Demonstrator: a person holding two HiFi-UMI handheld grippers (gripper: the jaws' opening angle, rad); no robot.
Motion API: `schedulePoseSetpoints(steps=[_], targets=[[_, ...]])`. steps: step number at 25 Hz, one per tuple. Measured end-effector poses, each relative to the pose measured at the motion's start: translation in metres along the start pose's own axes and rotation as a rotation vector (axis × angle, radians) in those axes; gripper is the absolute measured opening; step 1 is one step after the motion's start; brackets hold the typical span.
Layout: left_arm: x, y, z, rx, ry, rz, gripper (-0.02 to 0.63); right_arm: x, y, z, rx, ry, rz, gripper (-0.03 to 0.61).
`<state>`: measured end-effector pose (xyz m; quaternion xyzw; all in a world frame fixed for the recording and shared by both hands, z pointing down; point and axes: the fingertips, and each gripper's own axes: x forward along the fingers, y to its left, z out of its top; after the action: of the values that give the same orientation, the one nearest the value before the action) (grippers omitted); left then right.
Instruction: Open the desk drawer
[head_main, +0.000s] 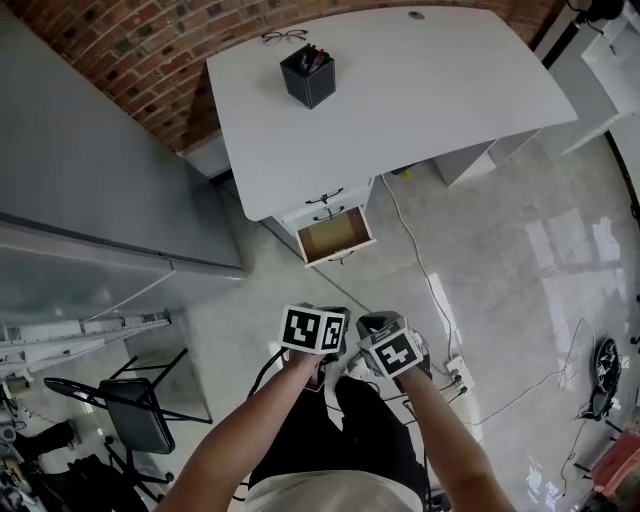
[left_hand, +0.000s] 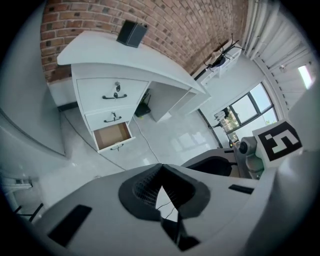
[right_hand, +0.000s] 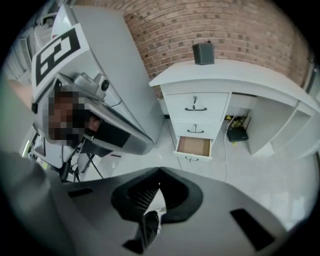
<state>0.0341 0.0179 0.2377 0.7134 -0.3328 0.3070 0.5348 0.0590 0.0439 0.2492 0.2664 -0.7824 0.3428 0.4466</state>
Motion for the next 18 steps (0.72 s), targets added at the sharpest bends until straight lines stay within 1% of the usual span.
schedulePoseSetpoints(steps=[2,5,8,11,15,18], targets=[[-0.011,-0.007,-0.002,-0.001,-0.013,0.011,0.008,-0.017,0.007,-0.001,0.050,-0.023,-0.005,0.017],[-0.026,-0.019,-0.004,0.012,-0.039,0.024,0.008,-0.037,0.018,0.000,0.079,-0.057,0.004,0.017],[-0.038,-0.032,-0.008,0.039,-0.073,0.041,0.008,-0.054,0.030,-0.006,0.058,-0.065,0.014,0.017],[-0.053,-0.043,-0.006,0.031,-0.125,0.055,0.008,-0.074,0.041,0.000,0.038,-0.113,0.026,0.017],[-0.076,-0.057,-0.006,0.020,-0.191,0.068,0.008,-0.088,0.059,-0.001,0.061,-0.168,0.079,0.017],[-0.093,-0.057,0.000,0.015,-0.252,0.092,0.008,-0.095,0.066,0.012,0.040,-0.225,0.088,0.017]])
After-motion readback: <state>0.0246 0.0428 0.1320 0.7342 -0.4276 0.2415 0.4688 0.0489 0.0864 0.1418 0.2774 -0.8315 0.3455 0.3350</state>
